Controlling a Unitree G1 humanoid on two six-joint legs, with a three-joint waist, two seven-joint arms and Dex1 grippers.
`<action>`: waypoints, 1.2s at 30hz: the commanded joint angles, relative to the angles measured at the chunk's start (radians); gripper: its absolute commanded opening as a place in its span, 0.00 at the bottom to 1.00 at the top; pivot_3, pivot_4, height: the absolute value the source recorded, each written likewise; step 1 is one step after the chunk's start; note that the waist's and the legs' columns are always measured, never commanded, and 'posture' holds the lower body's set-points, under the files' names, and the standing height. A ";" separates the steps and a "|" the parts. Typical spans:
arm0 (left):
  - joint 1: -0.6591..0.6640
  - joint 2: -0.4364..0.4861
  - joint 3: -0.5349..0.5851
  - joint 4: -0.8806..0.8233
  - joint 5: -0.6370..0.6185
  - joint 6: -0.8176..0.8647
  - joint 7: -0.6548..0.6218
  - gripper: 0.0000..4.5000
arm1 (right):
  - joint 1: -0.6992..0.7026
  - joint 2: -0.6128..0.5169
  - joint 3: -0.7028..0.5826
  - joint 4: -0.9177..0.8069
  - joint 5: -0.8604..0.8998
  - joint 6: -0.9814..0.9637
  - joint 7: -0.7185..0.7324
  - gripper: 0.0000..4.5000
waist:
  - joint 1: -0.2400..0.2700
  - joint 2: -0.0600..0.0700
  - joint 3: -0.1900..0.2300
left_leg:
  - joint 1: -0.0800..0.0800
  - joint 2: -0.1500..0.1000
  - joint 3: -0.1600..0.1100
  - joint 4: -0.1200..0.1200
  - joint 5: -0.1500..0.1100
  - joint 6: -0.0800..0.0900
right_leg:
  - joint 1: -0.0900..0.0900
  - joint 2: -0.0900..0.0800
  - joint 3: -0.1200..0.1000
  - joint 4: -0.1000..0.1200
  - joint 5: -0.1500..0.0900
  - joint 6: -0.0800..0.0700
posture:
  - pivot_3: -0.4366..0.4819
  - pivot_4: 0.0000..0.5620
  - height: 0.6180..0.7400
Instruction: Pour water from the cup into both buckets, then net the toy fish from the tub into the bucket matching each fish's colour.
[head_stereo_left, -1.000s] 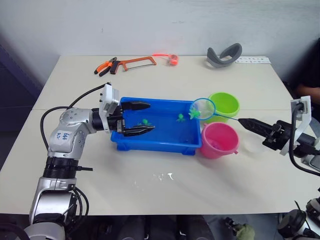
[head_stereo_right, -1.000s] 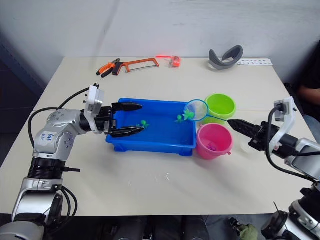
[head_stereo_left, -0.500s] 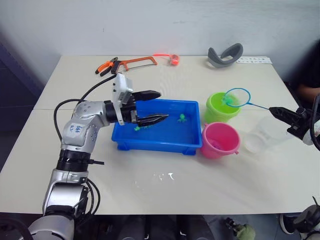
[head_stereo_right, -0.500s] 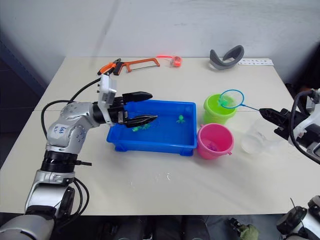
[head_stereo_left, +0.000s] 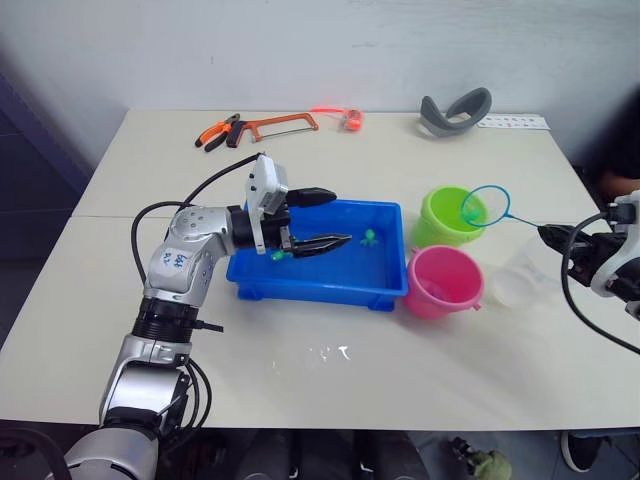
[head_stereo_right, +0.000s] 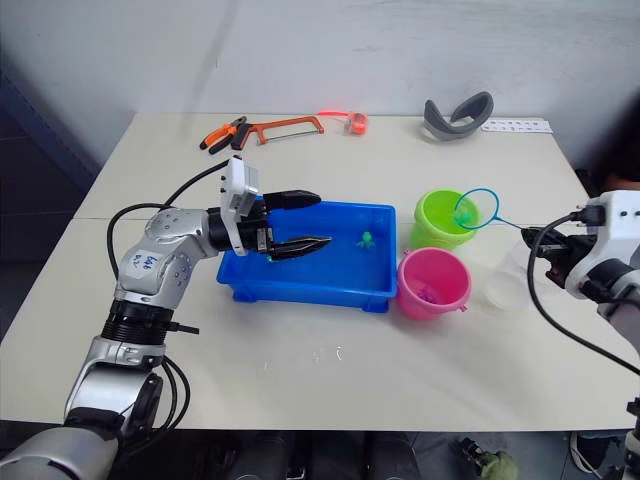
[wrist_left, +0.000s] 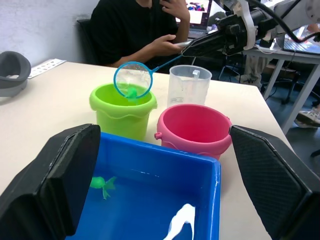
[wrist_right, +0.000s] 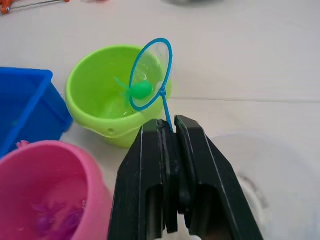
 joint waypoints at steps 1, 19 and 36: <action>-0.003 -0.004 0.005 0.004 0.001 -0.026 -0.007 0.99 | 0.018 0.000 0.007 -0.037 -0.079 -0.125 0.025 0.00 | 0.002 0.000 0.000 | 0.000 0.000 0.000 0.000 0.000 0.000 | 0.000 0.000 -0.001 0.000 0.000 0.000 | 0.48 0.27 1.00; 0.035 0.000 0.023 0.006 -0.008 -0.064 -0.024 0.99 | 0.145 -0.068 0.231 0.014 -0.627 -0.804 0.119 0.00 | 0.008 0.000 0.000 | 0.000 0.000 0.000 0.001 0.001 -0.001 | 0.000 0.000 -0.008 0.000 0.000 0.000 | 0.48 0.27 1.00; 0.068 -0.001 0.028 -0.011 -0.016 -0.092 -0.028 0.99 | 0.157 -0.142 0.272 0.185 -1.109 -1.337 -0.130 0.00 | 0.006 0.000 0.000 | 0.001 0.000 -0.001 0.001 0.002 -0.002 | 0.001 0.000 -0.008 0.001 0.000 0.000 | 0.48 0.27 1.00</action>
